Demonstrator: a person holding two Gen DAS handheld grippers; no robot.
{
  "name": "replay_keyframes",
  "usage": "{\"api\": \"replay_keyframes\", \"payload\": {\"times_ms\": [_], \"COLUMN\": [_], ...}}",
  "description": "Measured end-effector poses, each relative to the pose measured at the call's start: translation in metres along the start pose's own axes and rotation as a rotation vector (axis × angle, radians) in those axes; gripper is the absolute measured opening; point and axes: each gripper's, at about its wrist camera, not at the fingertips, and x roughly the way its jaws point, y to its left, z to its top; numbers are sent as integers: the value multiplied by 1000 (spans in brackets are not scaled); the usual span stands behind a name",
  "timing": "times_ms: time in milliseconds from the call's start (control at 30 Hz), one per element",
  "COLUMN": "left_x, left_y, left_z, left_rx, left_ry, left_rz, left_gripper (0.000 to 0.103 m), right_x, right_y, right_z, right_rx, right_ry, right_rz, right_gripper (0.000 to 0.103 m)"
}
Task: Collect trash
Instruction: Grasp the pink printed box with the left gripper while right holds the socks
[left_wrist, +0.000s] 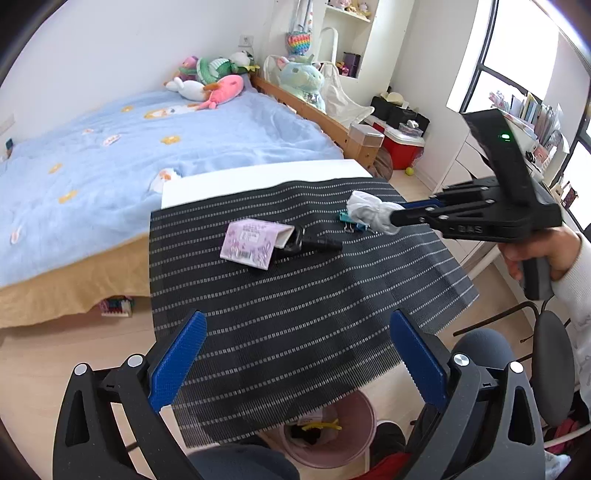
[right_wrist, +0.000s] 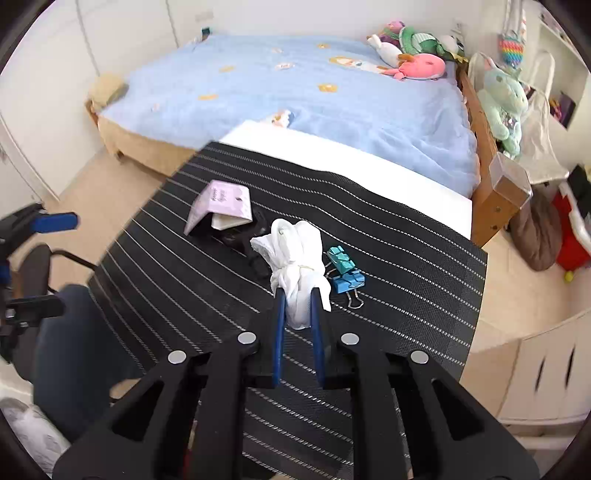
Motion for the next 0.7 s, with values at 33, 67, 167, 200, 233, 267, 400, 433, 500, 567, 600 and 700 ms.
{"api": "replay_keyframes", "payload": {"times_ms": [33, 67, 167, 200, 233, 267, 400, 433, 500, 567, 600, 700], "left_x": [1, 1, 5, 7, 9, 11, 24, 28, 35, 43, 48, 61], "left_y": [1, 2, 5, 7, 9, 11, 20, 22, 27, 31, 33, 39], "left_z": [3, 6, 17, 21, 24, 27, 41, 45, 50, 55, 58, 63], "left_rx": [6, 12, 30, 33, 33, 33, 46, 54, 66, 76, 81, 89], "left_ry": [-3, -5, -12, -13, -12, -11, 7, 15, 29, 44, 53, 79], "left_rz": [-1, 1, 7, 6, 5, 0, -13, -15, -28, -45, -54, -75], "left_gripper": [95, 95, 95, 95, 95, 95, 95, 95, 95, 95, 95, 95], "right_x": [-4, -6, -12, -13, -15, -15, -19, -20, -21, -22, -22, -21], "right_y": [0, -1, -1, -2, -2, -2, -4, -5, -6, -7, -7, -8], "right_z": [-1, -1, -3, -4, -5, -6, -7, -8, -8, -9, -10, -11], "right_rx": [9, 14, 39, 42, 44, 46, 57, 60, 64, 67, 68, 74], "right_ry": [-7, -11, -25, -28, -29, -29, -33, -34, -34, -34, -33, -30], "right_rz": [7, 10, 29, 31, 33, 35, 43, 42, 41, 41, 42, 43], "right_gripper": [13, 13, 13, 13, 13, 13, 13, 13, 13, 13, 13, 13]}}
